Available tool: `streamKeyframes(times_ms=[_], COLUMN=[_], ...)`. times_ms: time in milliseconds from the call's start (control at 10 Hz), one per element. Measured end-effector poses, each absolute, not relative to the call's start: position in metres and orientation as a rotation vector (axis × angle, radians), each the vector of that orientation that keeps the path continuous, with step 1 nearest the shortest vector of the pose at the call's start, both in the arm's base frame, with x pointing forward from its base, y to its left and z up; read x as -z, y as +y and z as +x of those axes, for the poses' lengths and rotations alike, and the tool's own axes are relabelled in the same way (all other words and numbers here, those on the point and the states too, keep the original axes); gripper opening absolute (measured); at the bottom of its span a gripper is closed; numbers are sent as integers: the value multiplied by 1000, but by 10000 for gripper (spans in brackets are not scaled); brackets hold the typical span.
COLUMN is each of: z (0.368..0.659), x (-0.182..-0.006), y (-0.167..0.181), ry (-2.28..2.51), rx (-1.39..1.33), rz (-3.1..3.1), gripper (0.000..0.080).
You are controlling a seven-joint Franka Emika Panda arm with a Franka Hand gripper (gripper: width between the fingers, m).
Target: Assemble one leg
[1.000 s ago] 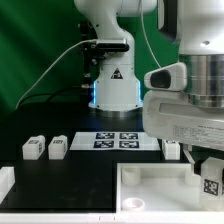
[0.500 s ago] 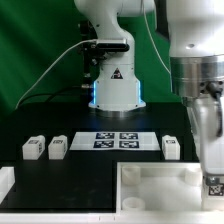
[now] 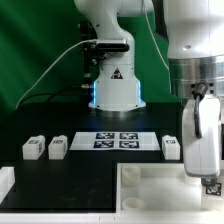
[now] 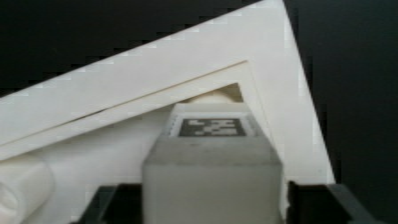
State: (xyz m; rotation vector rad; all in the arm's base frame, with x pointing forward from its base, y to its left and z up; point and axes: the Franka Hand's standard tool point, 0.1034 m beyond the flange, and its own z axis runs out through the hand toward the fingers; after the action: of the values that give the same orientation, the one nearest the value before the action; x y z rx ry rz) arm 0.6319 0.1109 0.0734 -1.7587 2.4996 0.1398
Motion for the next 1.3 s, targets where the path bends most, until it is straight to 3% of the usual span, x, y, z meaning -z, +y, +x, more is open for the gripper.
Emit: streamKeyframes(times_ms=[100, 200, 300, 900, 1200, 1300], z=[632, 632, 632, 629, 630, 630], x=[-73, -73, -70, -69, -68, -68], y=[111, 112, 113, 119, 113, 113], ry=[2467, 2395, 2267, 1439, 591, 620], rx=[-138, -128, -94, -15, 50, 48], rz=[-1801, -1887, -2009, -2650, -2990, -2983], gripper=[509, 619, 641, 649, 649, 599])
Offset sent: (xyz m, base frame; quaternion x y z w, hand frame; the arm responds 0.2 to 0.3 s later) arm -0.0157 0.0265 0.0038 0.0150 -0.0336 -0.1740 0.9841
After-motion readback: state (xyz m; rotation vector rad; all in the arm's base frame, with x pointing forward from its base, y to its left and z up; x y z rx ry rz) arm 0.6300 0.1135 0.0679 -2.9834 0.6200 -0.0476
